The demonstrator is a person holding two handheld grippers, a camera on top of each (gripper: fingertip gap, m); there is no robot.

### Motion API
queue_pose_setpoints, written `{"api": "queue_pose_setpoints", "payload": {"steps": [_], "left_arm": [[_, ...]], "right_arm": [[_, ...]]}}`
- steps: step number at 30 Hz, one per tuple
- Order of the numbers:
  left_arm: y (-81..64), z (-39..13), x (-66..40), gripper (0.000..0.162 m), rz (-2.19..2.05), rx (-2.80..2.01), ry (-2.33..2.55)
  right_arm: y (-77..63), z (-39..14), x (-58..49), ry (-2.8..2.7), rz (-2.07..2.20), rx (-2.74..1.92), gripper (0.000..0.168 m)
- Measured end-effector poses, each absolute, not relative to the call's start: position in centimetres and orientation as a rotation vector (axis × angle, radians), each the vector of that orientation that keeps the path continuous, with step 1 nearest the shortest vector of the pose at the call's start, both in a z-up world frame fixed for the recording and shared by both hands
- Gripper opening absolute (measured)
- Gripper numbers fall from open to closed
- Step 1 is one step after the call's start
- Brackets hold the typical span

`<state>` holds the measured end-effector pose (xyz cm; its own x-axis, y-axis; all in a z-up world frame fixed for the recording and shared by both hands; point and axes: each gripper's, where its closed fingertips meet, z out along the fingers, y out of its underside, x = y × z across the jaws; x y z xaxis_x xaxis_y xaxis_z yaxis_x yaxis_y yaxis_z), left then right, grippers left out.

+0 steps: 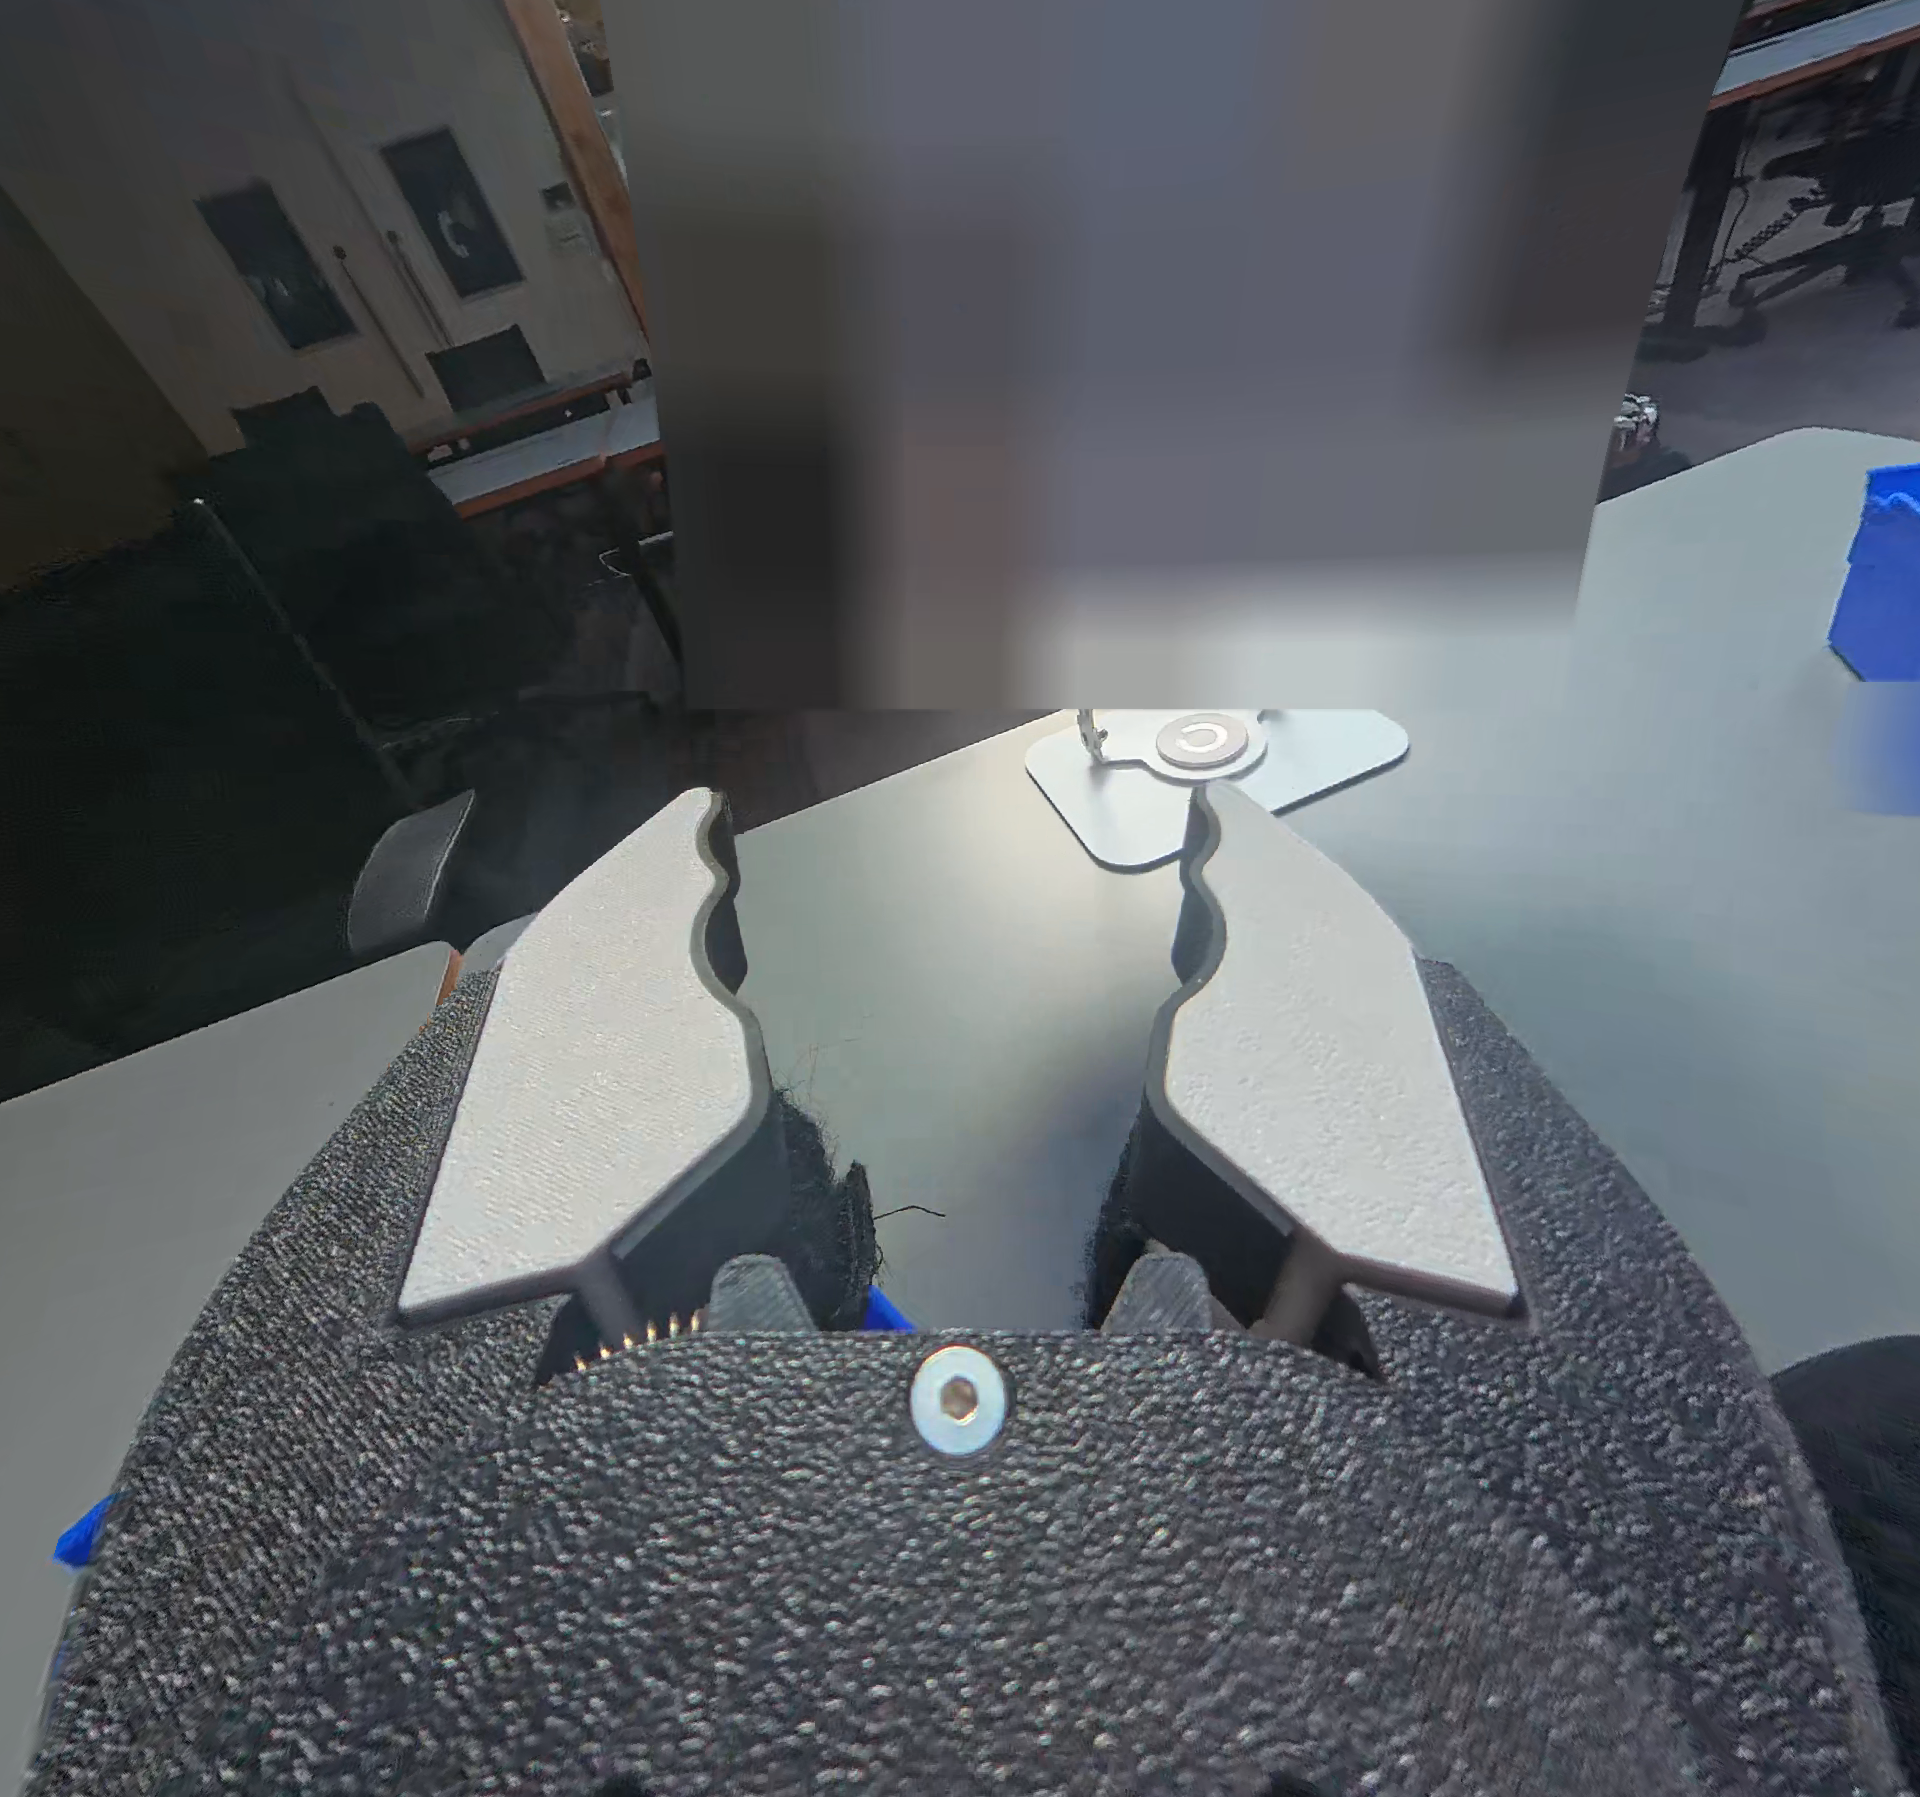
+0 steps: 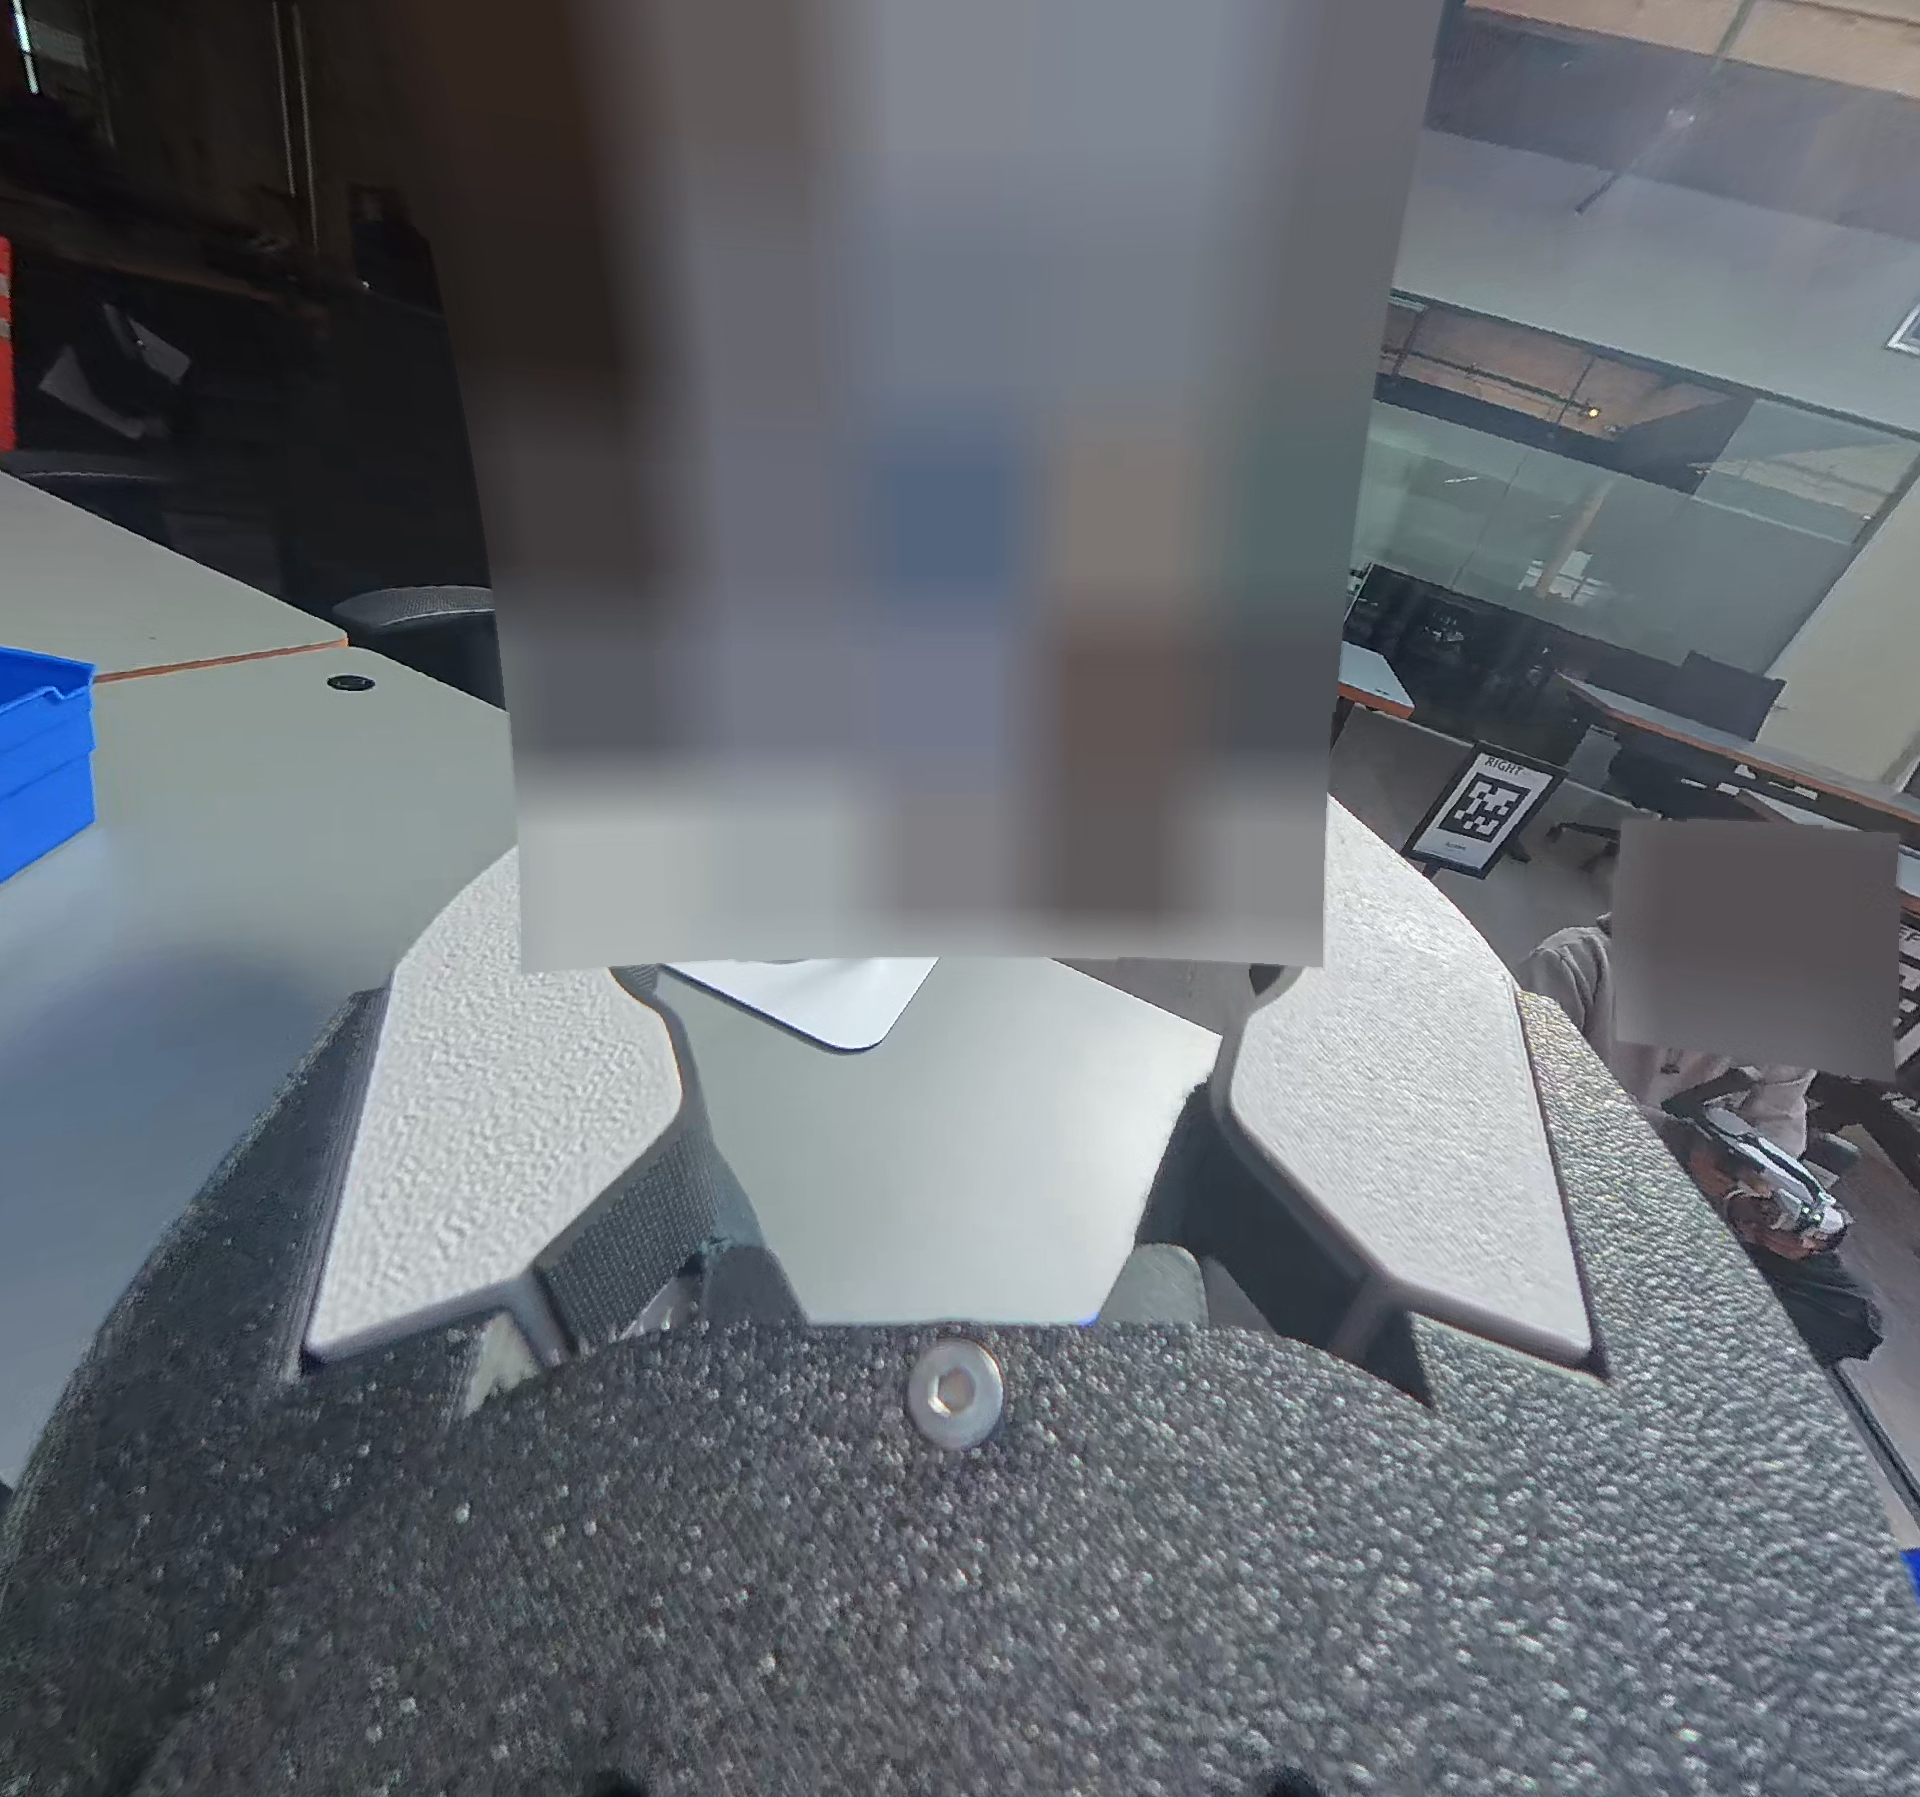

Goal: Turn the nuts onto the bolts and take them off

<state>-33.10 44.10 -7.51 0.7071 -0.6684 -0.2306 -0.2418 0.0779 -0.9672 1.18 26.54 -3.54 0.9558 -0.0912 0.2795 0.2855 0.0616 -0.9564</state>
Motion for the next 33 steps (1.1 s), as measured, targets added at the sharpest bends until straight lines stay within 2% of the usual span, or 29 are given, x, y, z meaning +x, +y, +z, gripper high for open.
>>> {"api": "queue_pose_setpoints", "payload": {"steps": [5,10,19,23,33], "left_arm": [[46.9,-10.5,-39.0,0.061,-0.185,-1.663,0.760],[51.1,-16.1,-42.6,0.042,-0.212,-1.916,0.939],[55.3,-25.8,-48.5,0.041,0.055,-2.437,1.141],[55.1,-29.0,-49.3,0.034,0.090,-2.566,1.201],[55.6,-31.9,-49.7,0.020,0.032,-2.666,1.166]], "right_arm": [[27.3,-5.3,1.3,-0.210,-0.339,-1.571,0.112],[27.8,-6.5,1.3,-0.239,-0.330,-1.623,0.112],[27.7,-6.5,1.6,-0.239,-0.339,-1.620,0.112],[27.6,-6.5,1.9,-0.234,-0.344,-1.621,0.112],[27.1,-6.5,3.2,-0.203,-0.364,-1.626,0.112]]}}
